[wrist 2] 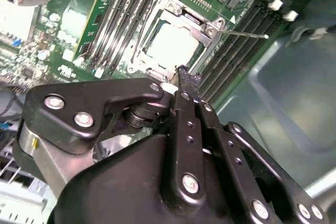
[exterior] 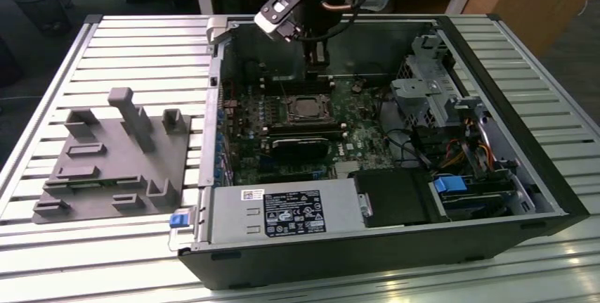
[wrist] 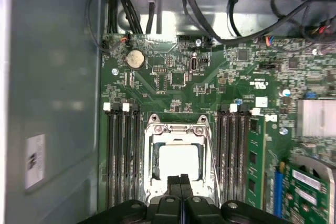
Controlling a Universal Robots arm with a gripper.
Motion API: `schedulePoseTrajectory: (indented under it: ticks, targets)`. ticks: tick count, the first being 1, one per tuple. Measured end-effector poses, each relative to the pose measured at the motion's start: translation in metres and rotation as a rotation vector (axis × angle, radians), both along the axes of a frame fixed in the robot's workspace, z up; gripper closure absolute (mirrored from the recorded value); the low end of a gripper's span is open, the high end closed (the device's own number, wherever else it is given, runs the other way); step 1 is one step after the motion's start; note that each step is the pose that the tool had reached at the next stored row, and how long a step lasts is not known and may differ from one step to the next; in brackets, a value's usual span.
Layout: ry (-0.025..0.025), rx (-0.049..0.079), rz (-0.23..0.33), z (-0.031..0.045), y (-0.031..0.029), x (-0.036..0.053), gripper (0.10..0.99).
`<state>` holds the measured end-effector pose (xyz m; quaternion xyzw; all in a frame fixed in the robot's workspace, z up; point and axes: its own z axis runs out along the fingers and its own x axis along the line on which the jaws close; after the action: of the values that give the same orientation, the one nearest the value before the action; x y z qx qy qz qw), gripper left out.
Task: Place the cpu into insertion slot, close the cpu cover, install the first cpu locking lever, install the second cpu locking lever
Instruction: 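Install the first cpu locking lever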
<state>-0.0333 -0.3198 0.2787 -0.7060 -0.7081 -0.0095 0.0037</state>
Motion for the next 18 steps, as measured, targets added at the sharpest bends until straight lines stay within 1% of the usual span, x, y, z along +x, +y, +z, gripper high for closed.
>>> schedulePoseTrajectory:
  ticks: [1,2,4,5,15,18]
  targets:
    - [0.0001,0.000,0.000,0.0039,0.0000,0.0000,0.980]
    - [0.0000,0.000,0.000,0.0057,0.0000,0.0000,0.980]
    - [-0.0009,0.000,0.004,0.0059,0.0000,0.0000,0.980]
    - [-0.0010,0.000,0.017,0.0058,0.0000,0.0000,0.980]
    - [-0.0009,0.000,0.198,0.0056,0.0000,-0.0001,0.980]
    - [-0.0010,0.000,0.229,0.0055,0.0000,-0.0004,0.980]
